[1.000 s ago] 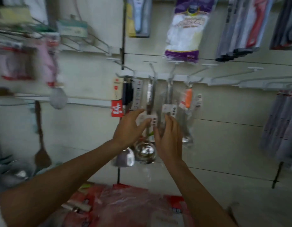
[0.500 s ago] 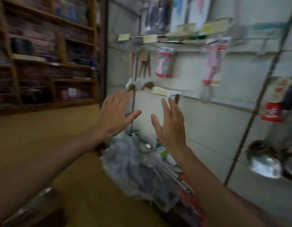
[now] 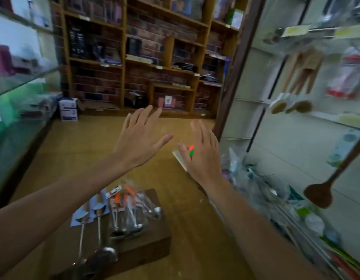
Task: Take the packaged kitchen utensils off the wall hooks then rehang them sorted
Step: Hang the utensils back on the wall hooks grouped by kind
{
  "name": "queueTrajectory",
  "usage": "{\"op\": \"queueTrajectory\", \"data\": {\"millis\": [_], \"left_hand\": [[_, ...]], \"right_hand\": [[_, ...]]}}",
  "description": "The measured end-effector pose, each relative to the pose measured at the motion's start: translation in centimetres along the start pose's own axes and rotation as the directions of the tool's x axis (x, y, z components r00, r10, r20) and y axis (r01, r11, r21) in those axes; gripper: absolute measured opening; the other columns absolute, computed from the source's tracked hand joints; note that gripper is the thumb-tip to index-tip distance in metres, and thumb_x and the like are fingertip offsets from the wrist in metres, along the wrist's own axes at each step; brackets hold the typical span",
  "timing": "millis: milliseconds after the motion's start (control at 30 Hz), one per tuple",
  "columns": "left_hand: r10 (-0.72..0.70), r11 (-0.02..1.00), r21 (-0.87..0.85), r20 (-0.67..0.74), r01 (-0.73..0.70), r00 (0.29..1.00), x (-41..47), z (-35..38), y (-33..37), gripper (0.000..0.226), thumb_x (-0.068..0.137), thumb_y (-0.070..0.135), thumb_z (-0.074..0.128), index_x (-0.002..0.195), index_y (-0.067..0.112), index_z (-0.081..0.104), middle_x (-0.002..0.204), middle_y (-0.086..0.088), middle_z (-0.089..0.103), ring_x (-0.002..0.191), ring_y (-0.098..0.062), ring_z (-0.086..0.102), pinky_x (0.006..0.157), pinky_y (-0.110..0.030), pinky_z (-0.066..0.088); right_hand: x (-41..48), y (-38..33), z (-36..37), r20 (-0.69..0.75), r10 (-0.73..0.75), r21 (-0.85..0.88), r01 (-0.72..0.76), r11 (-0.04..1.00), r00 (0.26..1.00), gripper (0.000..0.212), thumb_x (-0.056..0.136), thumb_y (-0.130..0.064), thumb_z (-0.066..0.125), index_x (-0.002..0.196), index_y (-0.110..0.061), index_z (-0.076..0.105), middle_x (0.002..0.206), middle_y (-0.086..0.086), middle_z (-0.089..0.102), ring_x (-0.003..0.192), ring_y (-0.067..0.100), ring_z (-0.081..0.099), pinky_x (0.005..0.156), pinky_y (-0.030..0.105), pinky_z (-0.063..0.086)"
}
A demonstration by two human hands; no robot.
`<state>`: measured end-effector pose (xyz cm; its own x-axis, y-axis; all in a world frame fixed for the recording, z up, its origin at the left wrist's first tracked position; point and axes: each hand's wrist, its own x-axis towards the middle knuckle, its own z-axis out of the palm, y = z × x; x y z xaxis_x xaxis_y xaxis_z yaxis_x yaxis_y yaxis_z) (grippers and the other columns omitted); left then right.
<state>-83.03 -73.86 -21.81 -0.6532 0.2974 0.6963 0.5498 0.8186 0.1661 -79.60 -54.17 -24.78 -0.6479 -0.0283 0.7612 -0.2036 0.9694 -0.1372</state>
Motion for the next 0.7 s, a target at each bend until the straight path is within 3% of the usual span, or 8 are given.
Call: {"op": "queueTrajectory", "data": {"millis": [367, 533, 633, 700], "left_hand": [[-0.212, 0.977, 0.037, 0.158, 0.208, 0.965, -8.4, 9.8, -16.2, 0.081, 0.090, 0.072, 0.024, 0.147, 0.016, 0.039, 0.148, -0.011, 0.044, 0.136, -0.030, 0.038, 0.112, -0.050, 0.032], [-0.252, 0.966, 0.014, 0.267, 0.258, 0.930, -11.8, 15.8, -19.7, 0.061, 0.097, 0.051, 0.047, 0.144, 0.013, 0.043, 0.145, -0.012, 0.047, 0.134, -0.032, 0.040, 0.108, -0.045, 0.032], [-0.283, 0.955, 0.031, 0.398, 0.295, 0.873, -13.2, 18.6, -20.8, 0.046, 0.100, 0.037, 0.050, 0.141, 0.017, 0.047, 0.141, -0.007, 0.051, 0.132, -0.028, 0.043, 0.107, -0.044, 0.034], [-0.294, 0.949, 0.048, 0.499, 0.313, 0.815, -14.2, 20.6, -21.5, 0.034, 0.099, 0.028, 0.052, 0.131, 0.019, 0.057, 0.124, -0.006, 0.063, 0.118, -0.029, 0.056, 0.103, -0.051, 0.042]], "right_hand": [[-4.5, -8.1, 19.5, 0.287, -0.013, 0.118, -0.022, 0.993, 0.958, 0.072, 0.096, -0.058, 0.030, 0.152, -0.013, 0.036, 0.159, 0.014, 0.032, 0.146, 0.031, 0.029, 0.115, 0.046, 0.026], [-8.2, -7.1, 26.2, 0.459, 0.101, 0.047, -0.137, 0.989, 0.883, 0.082, 0.093, -0.070, 0.019, 0.155, -0.017, 0.029, 0.161, 0.010, 0.027, 0.148, 0.028, 0.024, 0.116, 0.045, 0.024], [-10.0, -5.5, 29.1, 0.533, 0.191, -0.031, -0.207, 0.978, 0.824, 0.074, 0.098, -0.064, 0.032, 0.154, -0.015, 0.028, 0.158, 0.012, 0.032, 0.143, 0.029, 0.031, 0.113, 0.044, 0.030], [-11.1, -4.5, 31.1, 0.566, 0.237, -0.063, -0.245, 0.967, 0.790, 0.068, 0.099, -0.054, 0.044, 0.152, -0.014, 0.030, 0.152, 0.012, 0.039, 0.137, 0.029, 0.038, 0.109, 0.043, 0.034]]}}
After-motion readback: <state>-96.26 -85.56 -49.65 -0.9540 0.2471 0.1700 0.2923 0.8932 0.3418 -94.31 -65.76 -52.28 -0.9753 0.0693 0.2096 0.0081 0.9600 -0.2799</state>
